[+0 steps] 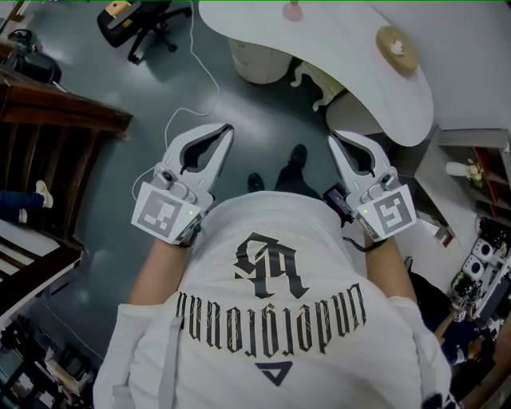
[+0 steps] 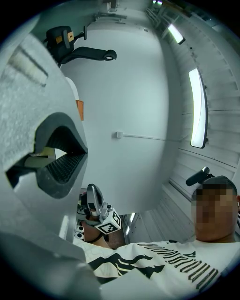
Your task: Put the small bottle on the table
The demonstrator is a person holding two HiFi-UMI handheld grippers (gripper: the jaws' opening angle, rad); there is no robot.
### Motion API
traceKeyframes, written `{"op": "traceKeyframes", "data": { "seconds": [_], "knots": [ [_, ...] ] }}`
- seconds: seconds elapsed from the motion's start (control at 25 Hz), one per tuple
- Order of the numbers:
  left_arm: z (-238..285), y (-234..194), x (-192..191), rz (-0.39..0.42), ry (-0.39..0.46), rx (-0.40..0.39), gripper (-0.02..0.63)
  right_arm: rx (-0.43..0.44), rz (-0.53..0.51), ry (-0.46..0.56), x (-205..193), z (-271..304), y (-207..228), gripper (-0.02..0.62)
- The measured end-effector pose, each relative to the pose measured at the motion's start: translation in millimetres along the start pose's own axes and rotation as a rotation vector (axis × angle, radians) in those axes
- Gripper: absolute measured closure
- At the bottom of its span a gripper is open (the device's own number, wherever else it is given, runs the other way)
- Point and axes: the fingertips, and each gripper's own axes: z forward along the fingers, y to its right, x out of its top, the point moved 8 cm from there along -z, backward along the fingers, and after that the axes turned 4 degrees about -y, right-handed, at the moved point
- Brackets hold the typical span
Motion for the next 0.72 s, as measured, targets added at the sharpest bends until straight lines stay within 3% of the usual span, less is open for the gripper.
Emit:
{"op": "traceKeyframes", "data": {
  "seconds": [0.36,0.72],
  "knots": [
    [-6,12,-2,0.001,0.02,-0.008,0.6,0.007,-0.041,-0.014,-2,-9,-7,0.594],
    [13,13,0,-0.003,0.014,-0.022,0.6,0.006,-0.013,-0.016,-1,-9,6,0.594]
  ]
}}
